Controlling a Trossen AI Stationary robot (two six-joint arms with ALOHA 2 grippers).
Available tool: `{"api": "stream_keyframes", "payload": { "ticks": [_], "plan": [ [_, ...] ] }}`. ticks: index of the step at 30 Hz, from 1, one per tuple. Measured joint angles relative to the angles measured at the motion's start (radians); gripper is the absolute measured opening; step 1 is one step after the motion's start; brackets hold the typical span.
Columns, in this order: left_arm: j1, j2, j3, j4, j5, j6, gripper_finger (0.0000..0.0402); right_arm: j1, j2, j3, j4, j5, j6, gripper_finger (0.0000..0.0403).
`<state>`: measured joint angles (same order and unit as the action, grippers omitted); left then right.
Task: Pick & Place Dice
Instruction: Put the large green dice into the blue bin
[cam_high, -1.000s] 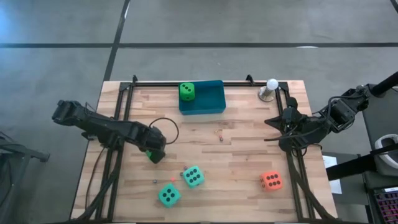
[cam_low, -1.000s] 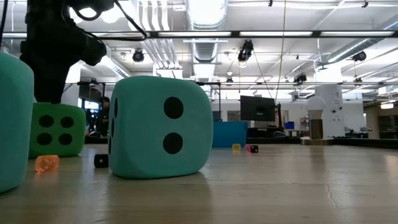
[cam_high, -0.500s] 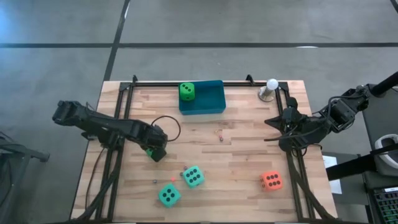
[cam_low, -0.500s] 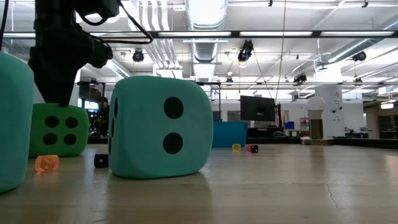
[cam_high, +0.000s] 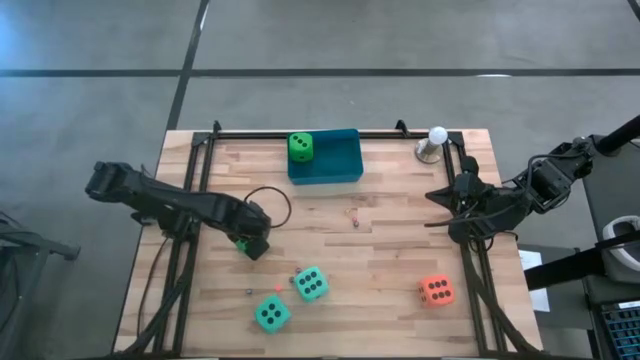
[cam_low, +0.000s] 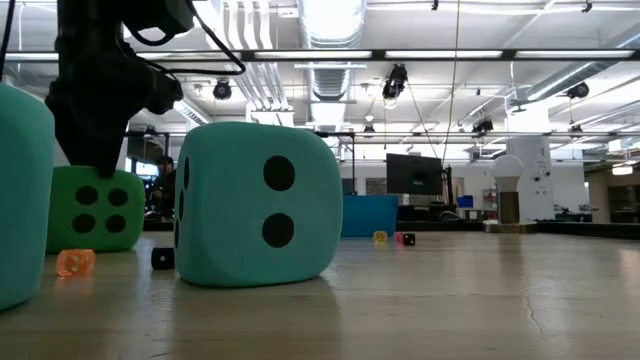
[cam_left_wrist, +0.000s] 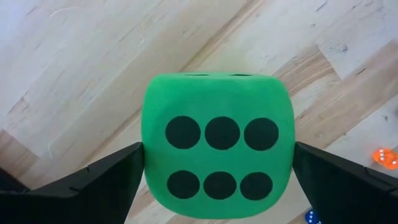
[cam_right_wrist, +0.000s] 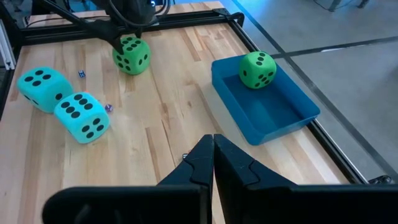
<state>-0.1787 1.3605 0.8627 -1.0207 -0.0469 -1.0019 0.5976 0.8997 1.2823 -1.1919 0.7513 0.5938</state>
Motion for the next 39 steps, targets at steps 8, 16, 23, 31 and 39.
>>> {"api": "stream_keyframes", "payload": {
  "ticks": [8,16,23,31,39],
  "plan": [
    [0.0,0.036,0.004,0.006,-0.002,-0.002,0.04,0.0,0.0,0.0,0.0,0.0,0.0,0.0008],
    [0.0,0.037,0.004,0.01,-0.002,-0.027,0.0399,0.0,0.0,0.0,0.0,0.0,0.0,0.0008],
    [0.0,0.037,0.004,0.01,-0.001,-0.044,0.0387,0.0,0.0,0.0,0.0,0.0,0.0,0.0008],
    [0.0,0.037,0.004,0.01,0.001,-0.046,0.0373,0.0,0.0,0.0,0.0,0.0,0.0,0.0008],
    [0.0,0.037,0.003,0.011,-0.003,-0.046,0.0372,0.0,0.0,0.0,0.0,0.0,0.0,0.0008]
  ]
}}
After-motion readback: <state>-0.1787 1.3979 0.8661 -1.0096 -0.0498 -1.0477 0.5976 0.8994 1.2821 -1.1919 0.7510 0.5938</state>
